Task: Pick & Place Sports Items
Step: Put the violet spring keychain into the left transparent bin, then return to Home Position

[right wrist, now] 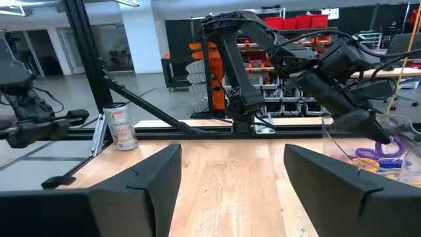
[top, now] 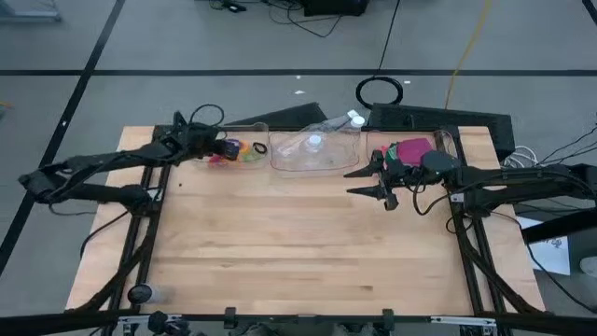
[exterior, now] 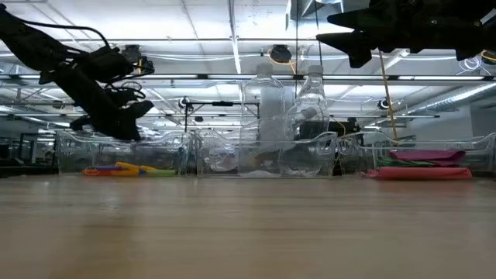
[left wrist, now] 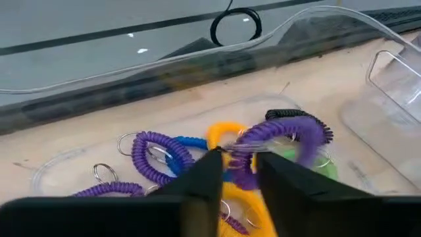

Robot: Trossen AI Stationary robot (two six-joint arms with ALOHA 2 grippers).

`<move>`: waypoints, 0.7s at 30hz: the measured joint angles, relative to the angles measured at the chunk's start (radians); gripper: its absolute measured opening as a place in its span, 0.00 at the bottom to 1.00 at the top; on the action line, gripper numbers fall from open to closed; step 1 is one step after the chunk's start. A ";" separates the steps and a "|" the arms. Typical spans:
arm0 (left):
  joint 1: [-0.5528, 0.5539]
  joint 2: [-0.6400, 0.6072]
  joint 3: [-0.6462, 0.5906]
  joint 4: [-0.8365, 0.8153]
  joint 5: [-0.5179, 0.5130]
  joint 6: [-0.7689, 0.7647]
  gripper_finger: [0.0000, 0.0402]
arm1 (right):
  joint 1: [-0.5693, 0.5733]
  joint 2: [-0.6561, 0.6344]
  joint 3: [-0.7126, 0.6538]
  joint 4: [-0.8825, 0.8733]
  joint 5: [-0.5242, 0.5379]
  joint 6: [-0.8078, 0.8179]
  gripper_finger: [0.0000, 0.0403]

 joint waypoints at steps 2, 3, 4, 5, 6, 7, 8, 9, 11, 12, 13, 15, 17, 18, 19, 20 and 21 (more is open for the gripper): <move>0.000 0.000 0.000 0.000 0.000 -0.003 0.27 | 0.000 0.000 0.000 0.000 0.000 0.000 0.49; 0.000 0.000 0.000 0.000 0.000 -0.003 0.32 | 0.000 0.000 0.000 0.000 0.000 0.000 0.49; 0.000 0.000 0.000 0.000 0.000 -0.002 0.36 | 0.000 0.000 0.000 0.000 0.000 0.000 0.49; -0.001 0.000 0.000 0.000 0.002 -0.002 0.40 | 0.000 0.000 0.000 0.000 0.000 0.000 0.49; -0.001 0.000 0.000 0.000 0.010 -0.002 0.44 | 0.000 0.000 0.000 0.000 0.000 0.000 0.49; -0.002 0.000 0.000 0.000 0.027 -0.002 0.48 | 0.000 0.000 0.000 0.000 0.000 0.000 0.49; -0.002 0.000 0.000 0.000 0.047 0.003 0.52 | 0.000 0.000 0.000 0.000 0.000 0.000 0.49; -0.002 -0.001 0.002 -0.001 0.070 0.007 0.55 | 0.000 0.000 0.000 0.000 0.000 0.000 0.49; -0.002 -0.002 0.017 -0.008 0.119 0.009 0.60 | 0.000 0.000 0.000 0.000 0.000 0.000 0.49; -0.002 -0.008 0.029 -0.022 0.144 0.005 0.62 | 0.000 0.000 0.000 0.000 0.000 0.000 0.49; -0.002 -0.017 0.041 -0.041 0.170 0.004 0.65 | 0.000 0.000 0.000 0.000 0.000 0.000 0.49; -0.002 -0.043 0.075 -0.098 0.214 0.002 0.68 | 0.000 0.000 0.000 -0.001 0.000 0.000 0.49; -0.002 -0.077 0.122 -0.169 0.250 0.001 0.71 | 0.000 0.000 0.000 -0.003 0.000 0.000 0.49; -0.002 -0.097 0.146 -0.211 0.268 0.000 0.73 | 0.000 0.000 0.000 -0.006 0.000 -0.001 0.49; -0.002 -0.119 0.169 -0.251 0.285 0.000 0.74 | 0.000 0.000 0.000 -0.008 0.000 -0.003 0.49; -0.002 -0.145 0.191 -0.290 0.305 -0.002 0.75 | 0.000 0.000 0.000 -0.010 0.000 -0.007 0.49; -0.002 -0.176 0.211 -0.326 0.324 -0.003 0.76 | 0.000 0.000 0.000 -0.010 0.000 -0.010 0.49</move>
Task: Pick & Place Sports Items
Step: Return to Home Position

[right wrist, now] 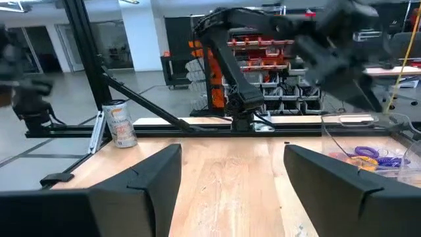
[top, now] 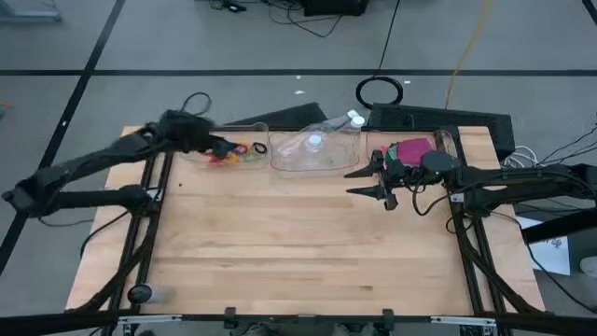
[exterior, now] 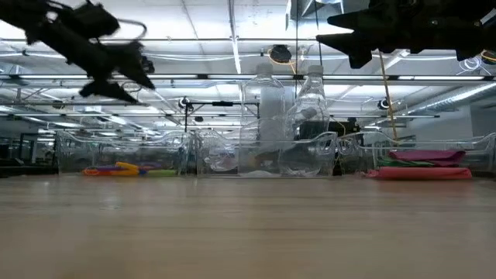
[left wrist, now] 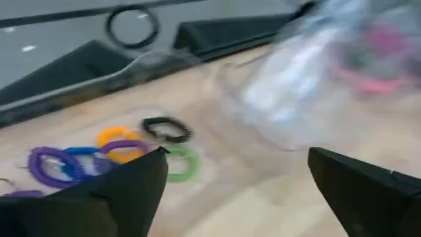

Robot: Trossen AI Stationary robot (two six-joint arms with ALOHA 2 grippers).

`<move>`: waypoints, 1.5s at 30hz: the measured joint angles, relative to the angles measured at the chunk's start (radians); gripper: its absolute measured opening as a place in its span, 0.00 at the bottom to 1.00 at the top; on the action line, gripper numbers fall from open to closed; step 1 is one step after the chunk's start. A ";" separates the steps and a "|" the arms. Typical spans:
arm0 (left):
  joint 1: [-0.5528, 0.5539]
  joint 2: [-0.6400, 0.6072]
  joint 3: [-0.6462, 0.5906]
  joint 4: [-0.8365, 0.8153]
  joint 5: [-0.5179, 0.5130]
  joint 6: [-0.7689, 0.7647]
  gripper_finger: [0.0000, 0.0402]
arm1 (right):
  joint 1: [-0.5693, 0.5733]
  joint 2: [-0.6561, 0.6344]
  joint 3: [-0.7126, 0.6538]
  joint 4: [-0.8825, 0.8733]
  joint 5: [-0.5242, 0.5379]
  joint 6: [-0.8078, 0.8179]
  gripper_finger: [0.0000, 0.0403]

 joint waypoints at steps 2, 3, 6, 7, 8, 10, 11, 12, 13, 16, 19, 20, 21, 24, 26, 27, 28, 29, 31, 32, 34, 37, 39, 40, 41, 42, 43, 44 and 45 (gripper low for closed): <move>-0.001 -0.075 0.029 -0.057 0.042 0.008 0.78 | 0.000 0.000 0.000 0.000 0.000 -0.002 0.49; -0.003 -0.118 0.037 -0.073 0.065 0.021 0.79 | 0.000 0.000 0.000 0.000 0.000 -0.002 0.49; -0.019 -0.264 0.045 -0.124 0.127 0.077 0.81 | 0.000 0.000 0.000 0.001 0.000 -0.002 0.49; -0.028 -0.317 0.045 -0.147 0.145 0.100 0.82 | 0.000 0.000 0.000 0.000 0.000 -0.002 0.49; -0.037 -0.372 0.045 -0.174 0.156 0.122 0.82 | 0.000 0.000 0.000 0.000 0.000 -0.002 0.49; -0.059 -0.475 0.044 -0.243 0.162 0.160 0.83 | 0.000 0.000 0.000 0.001 0.000 -0.002 0.49; -0.070 -0.526 0.039 -0.273 0.162 0.176 0.83 | 0.000 0.000 0.000 0.001 0.000 -0.005 0.49; -0.082 -0.576 0.028 -0.296 0.161 0.188 0.84 | 0.000 0.000 0.000 0.001 0.000 -0.011 0.49; -0.094 -0.627 0.012 -0.309 0.156 0.193 0.84 | -0.001 0.000 0.000 0.001 0.000 -0.020 0.49; -0.126 -0.770 -0.073 -0.303 0.114 0.172 0.84 | -0.014 -0.010 0.000 -0.003 -0.002 -0.030 0.49; -0.146 -0.906 -0.187 -0.235 0.086 0.152 0.84 | -0.038 -0.040 0.000 -0.016 -0.002 -0.019 0.49; -0.150 -0.947 -0.230 -0.209 0.087 0.147 0.84 | -0.048 -0.055 0.000 -0.030 -0.003 -0.017 0.49; -0.155 -0.984 -0.272 -0.175 0.094 0.134 0.84 | -0.060 -0.070 0.000 -0.048 -0.003 -0.016 0.49; -0.169 -1.030 -0.374 0.007 0.189 0.121 0.84 | -0.095 -0.107 0.000 -0.120 -0.002 0.003 0.49; -0.186 -1.029 -0.421 0.087 0.231 0.139 0.84 | -0.116 -0.124 0.000 -0.180 0.000 0.006 0.49; -0.195 -1.025 -0.440 0.124 0.228 0.156 0.84 | -0.125 -0.127 -0.001 -0.199 0.002 0.004 0.49; -0.204 -1.017 -0.457 0.160 0.222 0.173 0.84 | -0.132 -0.129 -0.007 -0.206 0.001 -0.002 0.49; -0.211 -1.010 -0.475 0.192 0.221 0.190 0.84 | -0.139 -0.132 -0.019 -0.208 0.000 -0.013 0.49; -0.228 -1.005 -0.510 0.222 0.199 0.218 0.84 | -0.147 -0.139 -0.065 -0.164 -0.002 -0.043 0.49; -0.237 -1.007 -0.524 0.226 0.184 0.226 0.84 | -0.152 -0.145 -0.095 -0.120 -0.002 -0.054 0.49; -0.252 -1.011 -0.545 0.247 0.166 0.238 0.84 | -0.171 -0.172 -0.169 -0.010 -0.002 -0.056 0.49; -0.274 -1.011 -0.582 0.256 0.138 0.251 0.84 | -0.237 -0.252 -0.288 0.142 -0.001 0.004 0.49; -0.286 -1.012 -0.589 0.256 0.122 0.262 0.84 | -0.289 -0.333 -0.365 0.201 -0.002 0.044 0.49; -0.290 -1.013 -0.589 0.257 0.113 0.270 0.83 | -0.315 -0.376 -0.397 0.212 -0.001 0.061 0.49; -0.297 -1.013 -0.590 0.257 0.101 0.281 0.83 | -0.339 -0.414 -0.425 0.217 -0.001 0.078 0.49; -0.303 -1.013 -0.591 0.254 0.087 0.292 0.83 | -0.361 -0.450 -0.447 0.219 -0.001 0.095 0.49; -0.309 -1.013 -0.592 0.252 0.069 0.304 0.83 | -0.381 -0.482 -0.465 0.217 -0.003 0.111 0.49; -0.313 -1.013 -0.592 0.252 0.052 0.313 0.83 | -0.400 -0.511 -0.479 0.212 -0.004 0.124 0.49; -0.318 -1.013 -0.592 0.252 0.033 0.321 0.83 | -0.414 -0.539 -0.487 0.196 -0.005 0.132 0.49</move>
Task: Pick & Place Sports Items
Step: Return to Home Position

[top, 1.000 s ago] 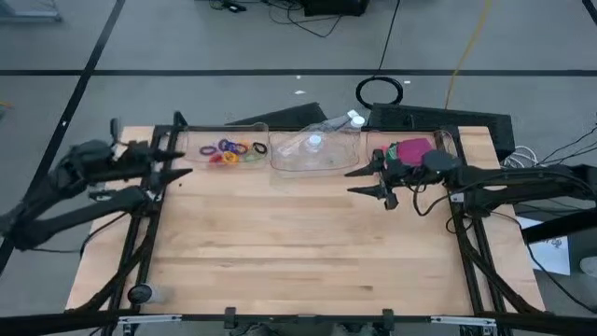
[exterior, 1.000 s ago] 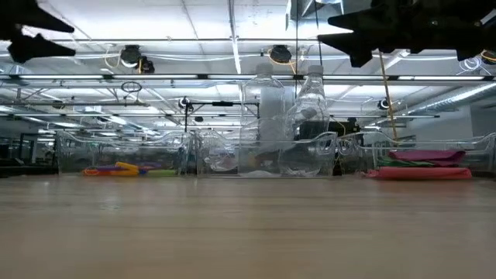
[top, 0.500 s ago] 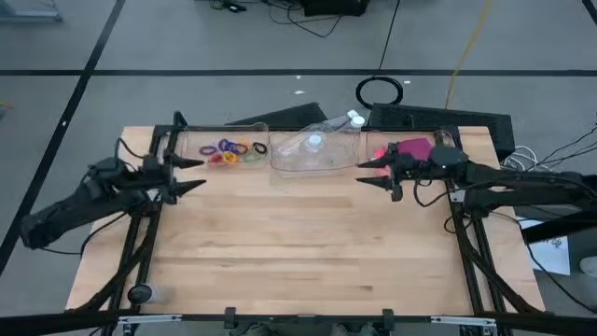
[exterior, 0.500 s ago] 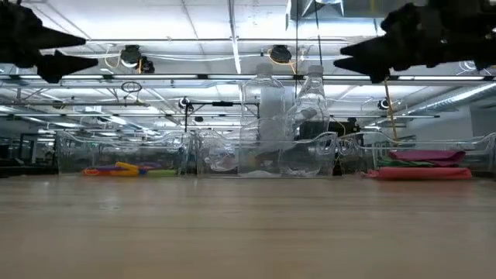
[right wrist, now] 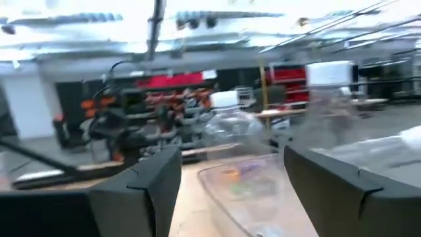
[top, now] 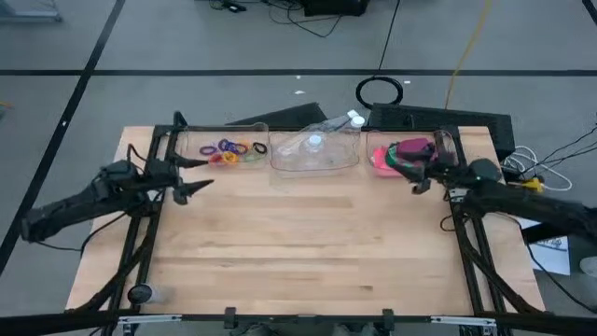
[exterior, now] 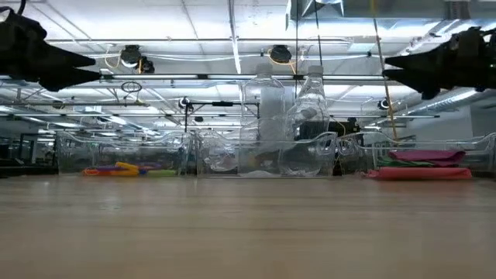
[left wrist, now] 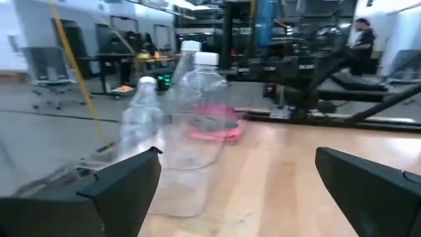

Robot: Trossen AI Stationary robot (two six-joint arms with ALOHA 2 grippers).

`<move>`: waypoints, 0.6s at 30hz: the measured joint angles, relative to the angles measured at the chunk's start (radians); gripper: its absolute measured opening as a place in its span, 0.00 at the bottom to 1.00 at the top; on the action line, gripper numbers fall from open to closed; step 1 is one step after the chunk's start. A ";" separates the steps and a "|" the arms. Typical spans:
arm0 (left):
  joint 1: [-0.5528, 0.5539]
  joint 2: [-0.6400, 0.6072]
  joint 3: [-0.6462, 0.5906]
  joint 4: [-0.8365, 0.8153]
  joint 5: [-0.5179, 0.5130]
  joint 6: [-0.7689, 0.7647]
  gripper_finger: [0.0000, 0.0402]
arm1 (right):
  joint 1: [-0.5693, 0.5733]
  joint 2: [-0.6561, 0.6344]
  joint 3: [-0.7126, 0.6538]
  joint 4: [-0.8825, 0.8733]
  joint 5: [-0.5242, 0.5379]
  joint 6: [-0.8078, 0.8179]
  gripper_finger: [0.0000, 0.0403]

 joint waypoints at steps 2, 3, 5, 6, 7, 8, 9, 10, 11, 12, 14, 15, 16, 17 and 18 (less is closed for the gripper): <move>-0.012 0.000 0.000 -0.011 -0.039 0.016 0.83 | -0.026 -0.051 -0.008 -0.028 0.001 0.000 0.49; -0.019 0.000 0.000 -0.022 -0.058 0.022 0.83 | -0.038 -0.077 -0.009 -0.058 0.001 -0.002 0.49; -0.031 0.001 0.000 -0.047 -0.091 0.025 0.83 | -0.060 -0.126 -0.010 -0.111 0.000 -0.005 0.49; -0.039 0.001 0.000 -0.059 -0.105 0.024 0.83 | -0.069 -0.150 -0.010 -0.142 0.001 -0.005 0.49; -0.045 0.001 0.000 -0.067 -0.117 0.023 0.83 | -0.076 -0.175 -0.011 -0.175 0.001 -0.005 0.49; -0.051 0.001 0.000 -0.072 -0.124 0.024 0.83 | -0.082 -0.201 -0.011 -0.211 0.001 -0.005 0.49; -0.058 0.001 0.000 -0.074 -0.127 0.026 0.83 | -0.086 -0.231 -0.011 -0.250 0.001 -0.006 0.49; -0.064 0.001 0.000 -0.075 -0.131 0.029 0.84 | -0.089 -0.261 -0.012 -0.291 0.004 -0.006 0.49; -0.068 0.001 0.000 -0.076 -0.139 0.035 0.83 | -0.091 -0.290 -0.012 -0.338 0.011 -0.006 0.49; -0.073 0.001 0.000 -0.077 -0.150 0.042 0.83 | -0.091 -0.321 -0.012 -0.383 0.029 -0.007 0.49; -0.081 0.001 0.000 -0.082 -0.185 0.063 0.84 | -0.089 -0.379 -0.012 -0.456 0.073 -0.020 0.49; -0.083 0.001 0.000 -0.089 -0.208 0.069 0.83 | -0.086 -0.407 -0.012 -0.489 0.095 -0.032 0.49; -0.087 0.001 0.000 -0.098 -0.233 0.072 0.84 | -0.081 -0.435 -0.012 -0.521 0.120 -0.047 0.49; -0.089 0.001 0.000 -0.106 -0.259 0.069 0.84 | -0.075 -0.456 -0.013 -0.549 0.142 -0.065 0.49; -0.090 0.001 0.000 -0.110 -0.284 0.058 0.84 | -0.069 -0.467 -0.014 -0.565 0.162 -0.083 0.49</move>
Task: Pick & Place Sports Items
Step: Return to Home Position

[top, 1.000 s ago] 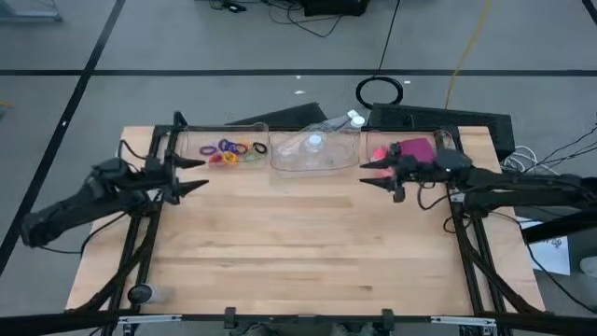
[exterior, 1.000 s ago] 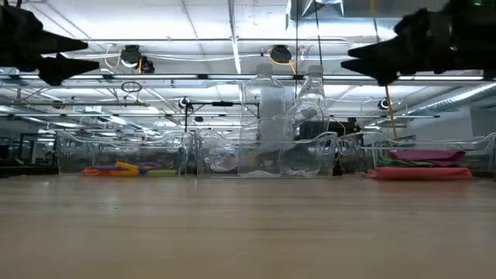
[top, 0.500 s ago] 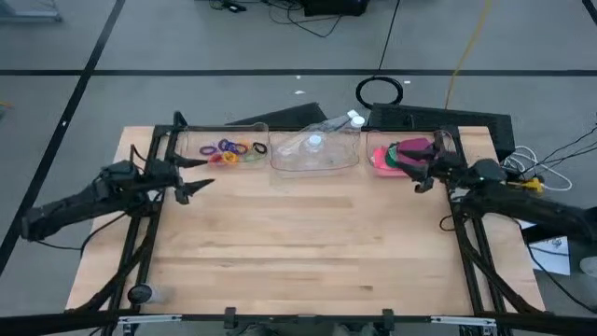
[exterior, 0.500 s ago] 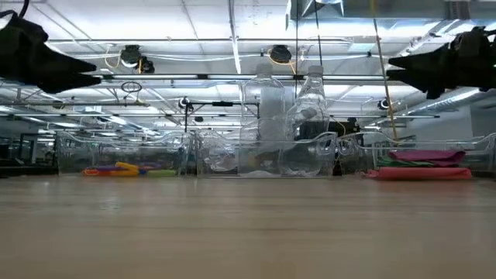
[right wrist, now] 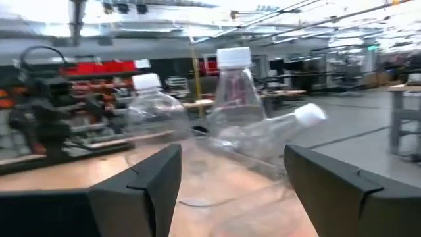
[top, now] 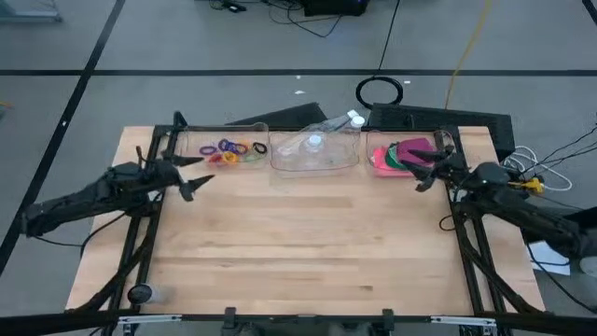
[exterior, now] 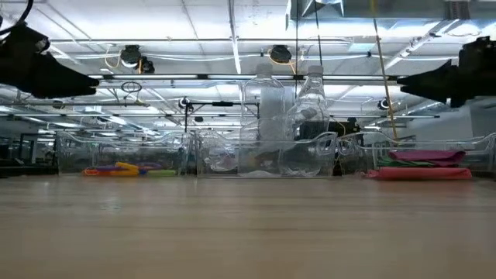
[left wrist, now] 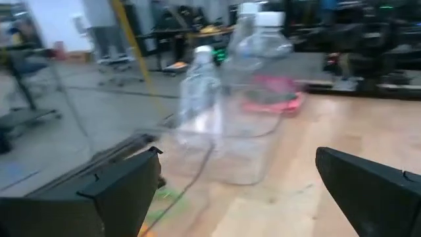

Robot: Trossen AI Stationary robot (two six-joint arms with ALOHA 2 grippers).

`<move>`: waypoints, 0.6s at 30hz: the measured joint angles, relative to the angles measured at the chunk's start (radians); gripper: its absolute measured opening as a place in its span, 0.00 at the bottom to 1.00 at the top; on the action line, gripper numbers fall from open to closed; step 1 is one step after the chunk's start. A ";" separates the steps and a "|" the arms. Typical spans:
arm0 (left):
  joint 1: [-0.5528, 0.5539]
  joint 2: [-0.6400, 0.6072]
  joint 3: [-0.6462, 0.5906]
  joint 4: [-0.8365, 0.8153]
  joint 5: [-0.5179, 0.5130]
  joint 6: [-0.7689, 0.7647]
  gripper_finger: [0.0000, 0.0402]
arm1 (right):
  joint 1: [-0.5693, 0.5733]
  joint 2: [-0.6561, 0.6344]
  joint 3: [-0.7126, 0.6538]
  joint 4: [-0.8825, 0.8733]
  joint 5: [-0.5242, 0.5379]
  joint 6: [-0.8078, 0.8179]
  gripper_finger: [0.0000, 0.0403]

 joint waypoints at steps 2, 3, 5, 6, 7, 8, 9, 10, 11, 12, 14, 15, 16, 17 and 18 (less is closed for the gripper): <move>-0.001 0.000 0.000 -0.010 -0.038 -0.032 0.84 | 0.015 -0.001 0.000 -0.020 0.033 -0.033 0.49; -0.001 0.001 0.000 -0.016 -0.049 -0.047 0.84 | 0.025 0.000 -0.001 -0.035 0.057 -0.048 0.49; -0.001 0.002 0.000 -0.027 -0.056 -0.057 0.84 | 0.045 0.001 -0.007 -0.053 0.099 -0.082 0.49; -0.001 0.002 0.000 -0.028 -0.058 -0.056 0.84 | 0.056 0.000 -0.012 -0.057 0.130 -0.097 0.49; -0.001 0.002 0.000 -0.030 -0.056 -0.055 0.84 | 0.066 0.000 -0.018 -0.054 0.156 -0.111 0.49; -0.001 0.002 0.000 -0.032 -0.052 -0.054 0.84 | 0.075 0.000 -0.023 -0.054 0.180 -0.121 0.49; -0.001 0.002 0.000 -0.032 -0.048 -0.058 0.84 | 0.083 0.001 -0.028 -0.054 0.195 -0.129 0.49; -0.001 0.002 0.000 -0.033 -0.047 -0.067 0.84 | 0.090 0.002 -0.031 -0.055 0.204 -0.133 0.49; -0.001 0.002 0.000 -0.035 -0.046 -0.076 0.84 | 0.096 0.003 -0.034 -0.054 0.207 -0.133 0.49; -0.001 0.002 0.000 -0.035 -0.045 -0.085 0.84 | 0.100 0.003 -0.039 -0.049 0.207 -0.133 0.49; -0.001 0.003 0.000 -0.035 -0.045 -0.091 0.84 | 0.106 0.004 -0.050 -0.028 0.207 -0.135 0.49; -0.001 0.003 0.000 -0.035 -0.045 -0.090 0.84 | 0.107 0.003 -0.055 -0.018 0.207 -0.137 0.49; -0.001 0.003 0.000 -0.035 -0.045 -0.086 0.84 | 0.108 0.003 -0.058 -0.017 0.207 -0.135 0.49; -0.001 0.003 0.000 -0.035 -0.045 -0.078 0.84 | 0.109 0.003 -0.058 -0.022 0.207 -0.130 0.49; -0.001 0.003 0.000 -0.035 -0.045 -0.071 0.84 | 0.109 0.004 -0.058 -0.031 0.207 -0.121 0.49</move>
